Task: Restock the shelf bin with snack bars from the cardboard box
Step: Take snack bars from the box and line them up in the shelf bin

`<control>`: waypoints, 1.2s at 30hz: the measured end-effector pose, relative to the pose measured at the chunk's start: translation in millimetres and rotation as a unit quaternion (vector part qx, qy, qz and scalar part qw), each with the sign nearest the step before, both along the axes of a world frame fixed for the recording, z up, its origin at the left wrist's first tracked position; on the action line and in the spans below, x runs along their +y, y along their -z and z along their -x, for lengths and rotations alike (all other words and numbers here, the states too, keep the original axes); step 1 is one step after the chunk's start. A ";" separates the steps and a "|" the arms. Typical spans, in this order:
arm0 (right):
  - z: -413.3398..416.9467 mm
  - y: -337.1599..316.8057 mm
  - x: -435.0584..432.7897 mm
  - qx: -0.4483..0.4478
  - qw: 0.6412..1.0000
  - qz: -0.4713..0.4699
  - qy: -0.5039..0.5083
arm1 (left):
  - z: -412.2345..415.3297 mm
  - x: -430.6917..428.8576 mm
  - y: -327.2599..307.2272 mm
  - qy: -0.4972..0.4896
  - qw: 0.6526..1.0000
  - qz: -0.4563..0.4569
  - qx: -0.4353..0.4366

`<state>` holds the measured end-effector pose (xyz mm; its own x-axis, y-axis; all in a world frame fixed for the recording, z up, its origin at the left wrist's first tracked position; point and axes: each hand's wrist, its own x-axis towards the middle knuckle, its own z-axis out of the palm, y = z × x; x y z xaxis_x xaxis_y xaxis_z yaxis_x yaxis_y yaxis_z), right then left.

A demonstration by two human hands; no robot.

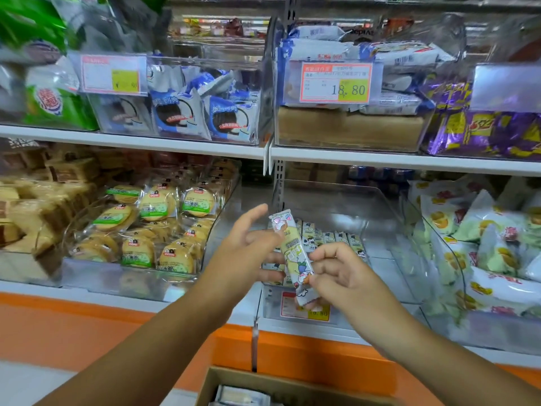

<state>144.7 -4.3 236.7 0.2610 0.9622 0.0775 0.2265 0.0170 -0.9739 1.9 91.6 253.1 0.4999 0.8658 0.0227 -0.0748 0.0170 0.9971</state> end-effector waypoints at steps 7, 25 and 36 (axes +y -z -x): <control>-4.6 6.4 2.6 0.000 1.000 -0.005 -0.008 | -0.2 4.8 3.2 0.021 1.000 0.005 -0.015; -18.2 -0.2 13.2 0.001 0.996 -0.074 0.051 | 5.2 16.5 11.9 0.106 0.985 -0.033 0.131; -25.7 11.5 23.7 -0.137 0.986 -0.080 0.043 | -5.2 19.0 14.4 -0.072 0.933 -0.273 0.222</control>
<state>170.3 19.4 225.3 0.2888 0.9072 0.3060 0.4874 0.1358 -0.8626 7.1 110.6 238.7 0.4442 0.8444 0.2996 0.3849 -0.4818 0.7872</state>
